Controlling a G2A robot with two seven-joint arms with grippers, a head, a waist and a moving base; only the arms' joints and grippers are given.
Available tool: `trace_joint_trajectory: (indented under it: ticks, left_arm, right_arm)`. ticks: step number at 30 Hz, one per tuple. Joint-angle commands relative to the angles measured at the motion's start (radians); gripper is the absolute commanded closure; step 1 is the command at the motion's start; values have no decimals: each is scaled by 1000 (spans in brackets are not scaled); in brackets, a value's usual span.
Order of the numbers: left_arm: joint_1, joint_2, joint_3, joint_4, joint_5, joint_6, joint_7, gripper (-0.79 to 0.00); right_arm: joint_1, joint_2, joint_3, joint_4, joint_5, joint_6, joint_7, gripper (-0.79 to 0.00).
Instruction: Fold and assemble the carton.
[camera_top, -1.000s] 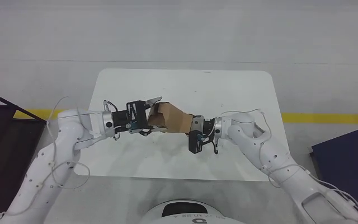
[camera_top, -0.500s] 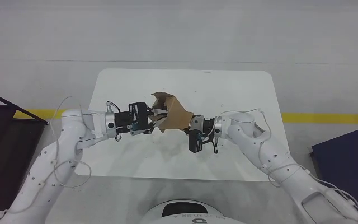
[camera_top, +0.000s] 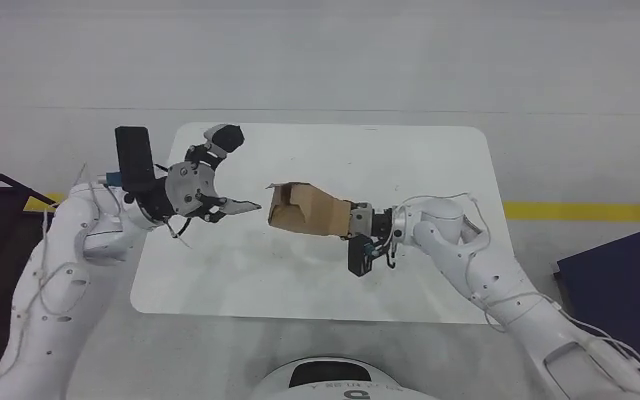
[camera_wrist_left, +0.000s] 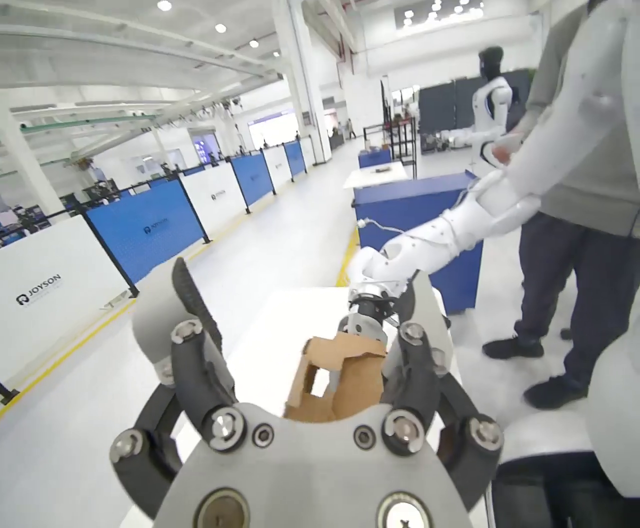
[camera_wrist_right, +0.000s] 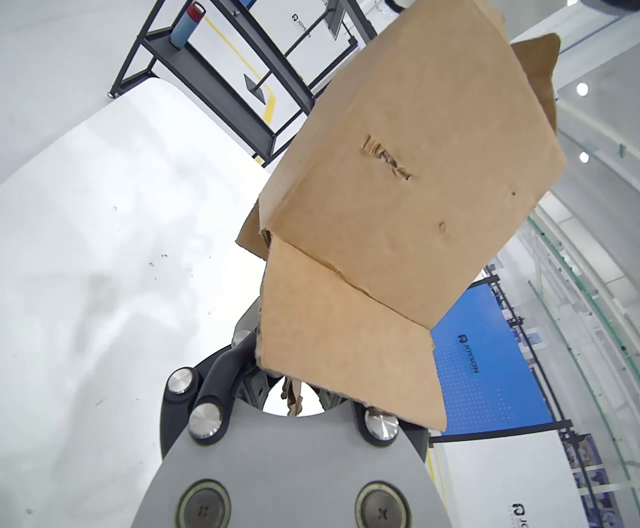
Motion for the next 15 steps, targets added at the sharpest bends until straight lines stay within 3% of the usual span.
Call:
trace_joint_trajectory:
  ticks: [1, 9, 15]
  left_arm:
    - [-1, 8, -7, 22, -76, 0, -43, -785]
    - [-71, 44, 88, 35, -348, 0, -304, -785]
    - [-95, 56, 123, 67, -420, 0, -385, -779]
  right_arm:
    - [11, 7, 3, -4, -52, 8, -38, 0]
    - [67, 37, 23, -43, -205, -36, -141, 0]
    - [66, 37, 27, -42, -200, -37, -136, 0]
